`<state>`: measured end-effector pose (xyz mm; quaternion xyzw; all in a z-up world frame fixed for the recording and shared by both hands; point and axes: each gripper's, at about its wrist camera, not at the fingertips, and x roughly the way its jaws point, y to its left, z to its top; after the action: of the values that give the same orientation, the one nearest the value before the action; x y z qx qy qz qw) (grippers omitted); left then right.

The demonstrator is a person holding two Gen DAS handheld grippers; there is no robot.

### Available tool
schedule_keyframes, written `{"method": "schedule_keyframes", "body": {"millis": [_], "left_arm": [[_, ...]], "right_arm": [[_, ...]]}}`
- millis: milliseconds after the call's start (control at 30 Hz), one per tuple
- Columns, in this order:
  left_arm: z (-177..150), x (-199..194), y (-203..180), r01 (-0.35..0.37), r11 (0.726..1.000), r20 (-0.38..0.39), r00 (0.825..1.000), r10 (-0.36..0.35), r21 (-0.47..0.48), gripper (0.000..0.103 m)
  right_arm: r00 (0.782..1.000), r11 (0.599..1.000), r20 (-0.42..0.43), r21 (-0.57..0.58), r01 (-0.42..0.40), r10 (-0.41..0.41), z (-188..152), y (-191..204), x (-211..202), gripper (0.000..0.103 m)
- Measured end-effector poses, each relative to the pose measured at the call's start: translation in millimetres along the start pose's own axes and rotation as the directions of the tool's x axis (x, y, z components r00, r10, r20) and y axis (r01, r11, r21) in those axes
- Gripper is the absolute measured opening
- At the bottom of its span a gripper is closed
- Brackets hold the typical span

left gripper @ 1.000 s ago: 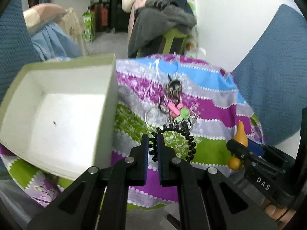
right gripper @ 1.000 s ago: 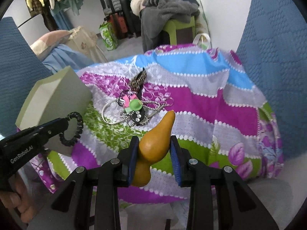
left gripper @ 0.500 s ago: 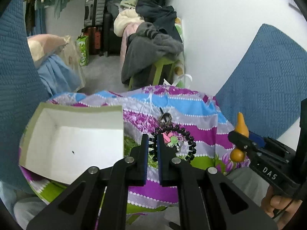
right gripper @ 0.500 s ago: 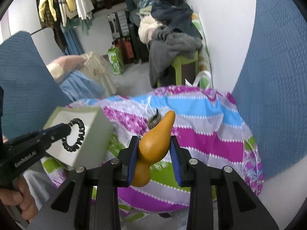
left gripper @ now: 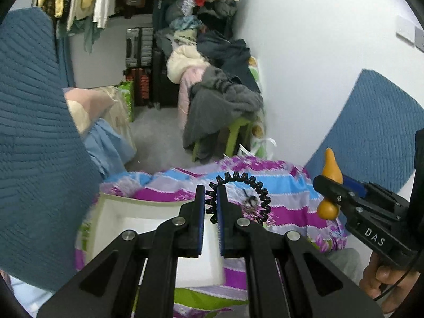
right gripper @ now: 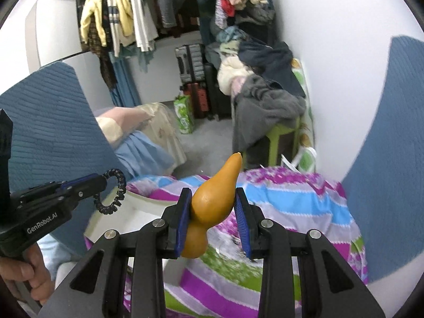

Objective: Organize jewelry
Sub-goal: 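Carry both items into the white box and open both tools to release them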

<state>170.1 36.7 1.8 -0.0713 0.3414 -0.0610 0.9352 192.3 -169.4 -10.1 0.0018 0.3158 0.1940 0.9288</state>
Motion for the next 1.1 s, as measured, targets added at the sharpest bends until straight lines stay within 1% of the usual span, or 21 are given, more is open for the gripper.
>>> {"method": "schedule_keyframes", "body": {"millis": [167, 200, 267, 333, 500, 733, 900, 1000, 1067, 1100], "left_arm": [[-4.7, 0.2, 37.7, -0.023, 0.999, -0.005, 1.000, 0.023, -0.037, 0.008], [-7.9, 2.7, 46.9, -0.033, 0.998, -0.011, 0.999, 0.033, -0.046, 0.008], [-15.2, 7.5, 59.1, -0.046, 0.997, -0.029, 0.999, 0.044, -0.059, 0.008], [-23.6, 13.0, 74.2, -0.058, 0.995, -0.042, 0.998, 0.055, -0.085, 0.008], [-45.0, 38.1, 102.9, -0.079, 0.991, -0.117, 0.991, 0.066, -0.111, 0.008], [-69.6, 65.4, 120.2, -0.095, 0.989, -0.200, 0.977, 0.070, -0.117, 0.008], [-86.1, 81.3, 127.1, -0.104, 0.986, -0.256, 0.964, 0.068, -0.130, 0.008], [-93.1, 87.3, 127.9, -0.098, 0.985, -0.279, 0.959, 0.054, -0.145, 0.008], [-93.6, 87.1, 127.7, -0.096, 0.984, -0.283, 0.958, 0.050, -0.152, 0.009], [-93.5, 86.0, 127.1, -0.093, 0.983, -0.282, 0.958, 0.045, -0.157, 0.010]], "right_arm": [[0.998, 0.998, -0.023, -0.031, -0.052, 0.052, -2.0, 32.9, 25.1, 0.030], [0.997, 0.997, -0.039, -0.032, -0.068, 0.066, -4.4, 40.2, 33.5, 0.030], [0.995, 0.996, -0.057, -0.040, -0.081, 0.079, -9.7, 50.5, 44.2, 0.030], [0.992, 0.995, -0.095, -0.053, -0.088, 0.082, -18.3, 62.6, 61.0, 0.030], [0.980, 0.992, -0.178, -0.077, -0.104, 0.089, -41.0, 81.1, 93.9, 0.030], [0.962, 0.991, -0.264, -0.088, -0.098, 0.072, -67.5, 91.9, 131.3, 0.030], [0.949, 0.990, -0.308, -0.104, -0.098, 0.062, -81.8, 96.5, 146.7, 0.030], [0.938, 0.989, -0.337, -0.092, -0.114, 0.076, -88.1, 95.7, 153.5, 0.030], [0.935, 0.989, -0.345, -0.088, -0.119, 0.082, -90.2, 95.0, 153.6, 0.031], [0.933, 0.988, -0.348, -0.087, -0.125, 0.088, -90.3, 94.6, 152.5, 0.032]]}}
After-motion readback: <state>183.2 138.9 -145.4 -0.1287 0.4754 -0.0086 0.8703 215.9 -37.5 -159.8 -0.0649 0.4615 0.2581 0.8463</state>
